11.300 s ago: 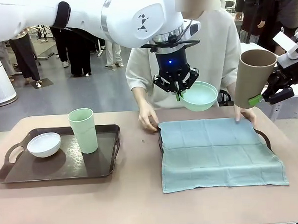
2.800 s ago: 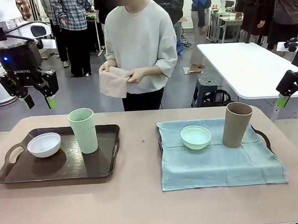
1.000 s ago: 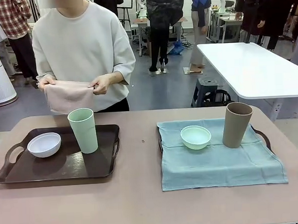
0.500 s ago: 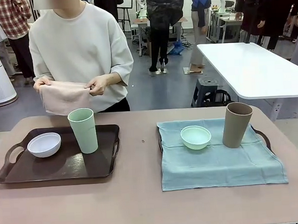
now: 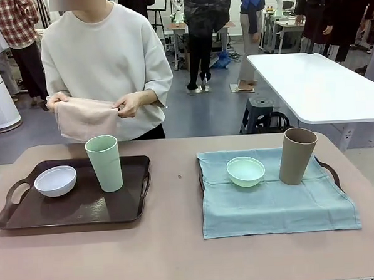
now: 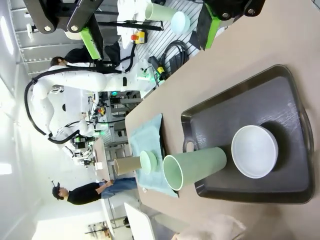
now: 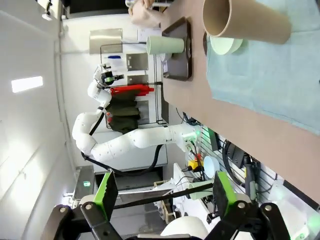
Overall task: Set up a tray with a mat and arrange the tableware.
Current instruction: Pick up the Picnic Bowl and Reusable plastic cup from the Handle tray in front of the human's position and hold them in the air.
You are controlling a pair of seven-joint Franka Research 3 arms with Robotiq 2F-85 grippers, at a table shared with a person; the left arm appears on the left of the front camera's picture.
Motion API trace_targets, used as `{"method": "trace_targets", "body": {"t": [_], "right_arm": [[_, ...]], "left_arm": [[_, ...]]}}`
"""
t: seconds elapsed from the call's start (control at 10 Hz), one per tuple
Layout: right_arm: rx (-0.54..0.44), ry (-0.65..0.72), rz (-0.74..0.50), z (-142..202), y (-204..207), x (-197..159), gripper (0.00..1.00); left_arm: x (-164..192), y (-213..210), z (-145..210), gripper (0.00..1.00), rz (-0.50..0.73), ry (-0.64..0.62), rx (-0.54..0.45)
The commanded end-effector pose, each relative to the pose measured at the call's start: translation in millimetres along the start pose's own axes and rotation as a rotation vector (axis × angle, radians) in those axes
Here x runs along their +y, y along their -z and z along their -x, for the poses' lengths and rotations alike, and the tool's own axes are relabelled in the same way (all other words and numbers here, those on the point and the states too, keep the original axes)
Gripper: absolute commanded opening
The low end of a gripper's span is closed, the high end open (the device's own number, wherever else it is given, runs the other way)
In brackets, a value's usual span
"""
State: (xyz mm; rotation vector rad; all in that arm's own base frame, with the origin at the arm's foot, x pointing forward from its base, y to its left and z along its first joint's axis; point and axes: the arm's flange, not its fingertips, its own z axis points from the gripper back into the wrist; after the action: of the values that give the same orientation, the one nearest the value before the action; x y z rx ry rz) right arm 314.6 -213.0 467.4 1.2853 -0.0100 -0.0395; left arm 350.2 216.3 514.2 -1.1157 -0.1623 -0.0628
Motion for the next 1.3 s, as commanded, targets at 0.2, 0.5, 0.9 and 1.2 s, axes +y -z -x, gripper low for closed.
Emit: {"method": "trace_targets", "body": {"t": [0.2,0.5,0.9,1.2], "right_arm": [[-0.023,0.011,0.011,4.4,-7.7,-4.0,1.00],[-0.023,0.011,0.011,4.4,-7.7,-4.0,1.00],[-0.023,0.011,0.011,4.4,-7.7,-4.0,1.00],[-0.023,0.011,0.011,4.4,-7.7,-4.0,1.00]], "left_arm": [[-1.5,1.0,-3.0,1.00,-0.005,0.002,0.000],[-1.5,1.0,-3.0,1.00,-0.005,0.002,0.000],[-1.5,1.0,-3.0,1.00,-0.005,0.002,0.000],[-1.5,1.0,-3.0,1.00,-0.005,0.002,0.000]]}}
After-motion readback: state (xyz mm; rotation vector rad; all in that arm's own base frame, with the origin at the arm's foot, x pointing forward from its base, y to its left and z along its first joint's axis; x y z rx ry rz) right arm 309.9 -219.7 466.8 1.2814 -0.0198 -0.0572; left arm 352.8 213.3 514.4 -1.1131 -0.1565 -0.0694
